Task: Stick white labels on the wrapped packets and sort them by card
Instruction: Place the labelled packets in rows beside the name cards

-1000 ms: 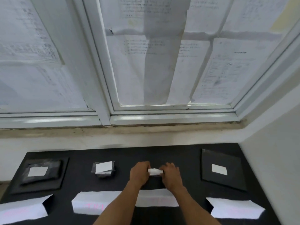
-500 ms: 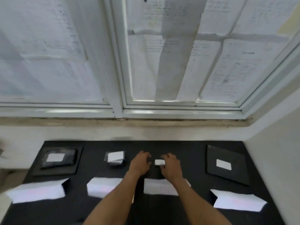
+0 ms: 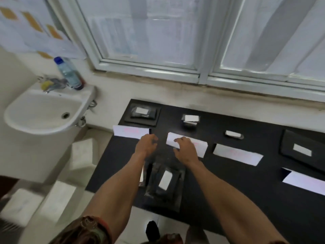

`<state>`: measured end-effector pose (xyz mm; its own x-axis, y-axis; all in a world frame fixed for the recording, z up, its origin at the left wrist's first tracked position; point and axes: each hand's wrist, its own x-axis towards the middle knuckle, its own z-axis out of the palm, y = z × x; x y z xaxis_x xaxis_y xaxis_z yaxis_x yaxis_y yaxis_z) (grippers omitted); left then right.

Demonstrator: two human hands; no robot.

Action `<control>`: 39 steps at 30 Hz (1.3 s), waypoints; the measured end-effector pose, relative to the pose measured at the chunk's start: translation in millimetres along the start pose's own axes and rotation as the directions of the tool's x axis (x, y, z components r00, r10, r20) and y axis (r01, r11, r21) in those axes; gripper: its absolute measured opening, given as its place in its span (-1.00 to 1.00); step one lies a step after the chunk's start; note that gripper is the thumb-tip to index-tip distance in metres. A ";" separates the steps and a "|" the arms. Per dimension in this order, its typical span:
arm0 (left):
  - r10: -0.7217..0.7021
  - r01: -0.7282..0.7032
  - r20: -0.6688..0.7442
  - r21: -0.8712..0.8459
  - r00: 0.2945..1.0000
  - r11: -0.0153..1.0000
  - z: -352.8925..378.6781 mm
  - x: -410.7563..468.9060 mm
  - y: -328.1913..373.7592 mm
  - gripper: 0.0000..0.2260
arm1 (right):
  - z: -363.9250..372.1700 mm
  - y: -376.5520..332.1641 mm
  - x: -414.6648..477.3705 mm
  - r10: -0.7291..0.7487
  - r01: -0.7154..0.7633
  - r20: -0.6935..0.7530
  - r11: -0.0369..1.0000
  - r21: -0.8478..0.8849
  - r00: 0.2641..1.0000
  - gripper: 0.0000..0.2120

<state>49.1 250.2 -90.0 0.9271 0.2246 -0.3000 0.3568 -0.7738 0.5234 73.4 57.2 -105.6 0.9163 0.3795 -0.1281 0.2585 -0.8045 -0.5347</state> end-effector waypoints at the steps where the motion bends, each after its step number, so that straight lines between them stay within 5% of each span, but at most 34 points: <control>1: -0.035 0.035 0.013 0.005 0.999 0.999 -0.2 -13.8 -18.9 -0.75 | 14.6 -9.6 -9.6 -0.002 0.001 0.032 1.000 0.022 0.999 -0.65; 8: -0.334 0.340 0.078 -0.082 0.939 0.937 19.3 -95.9 -120.8 -0.65 | 102.6 -69.4 -65.4 -0.029 0.034 0.218 0.999 -0.019 0.975 -0.55; 11: -0.395 0.417 0.137 -0.229 0.908 0.879 31.1 -104.9 -137.1 -0.58 | 120.4 -82.8 -70.4 -0.027 0.053 0.241 0.994 -0.100 0.970 -0.47; 15: -0.416 0.446 0.161 -0.321 0.895 0.836 37.4 -106.4 -140.8 -0.63 | 129.6 -94.8 -71.7 0.046 -0.051 0.223 0.999 0.014 0.974 -0.42; 20: -0.511 0.583 0.295 -0.527 0.808 0.618 29.7 -109.0 -147.5 -0.78 | 133.2 -95.3 -76.2 0.078 -0.112 0.215 0.983 0.148 0.973 -0.27; 30: -0.313 0.493 0.422 -0.847 0.851 0.197 -4.2 -105.9 -137.6 -0.76 | 114.9 -126.1 -64.5 0.020 -0.016 -0.008 0.930 0.367 1.000 -0.46; 39: -0.205 0.428 0.388 -0.879 0.899 0.212 -38.9 -52.9 -74.2 -0.65 | 44.9 -102.7 -24.4 0.063 -0.003 -0.113 0.884 0.467 0.992 -0.50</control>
<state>-22.0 318.7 -81.9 0.7154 0.1306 -0.6864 0.5731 0.4521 0.6834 10.8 151.1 -85.0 0.9594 0.2741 -0.0660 0.0833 -0.4994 -0.8624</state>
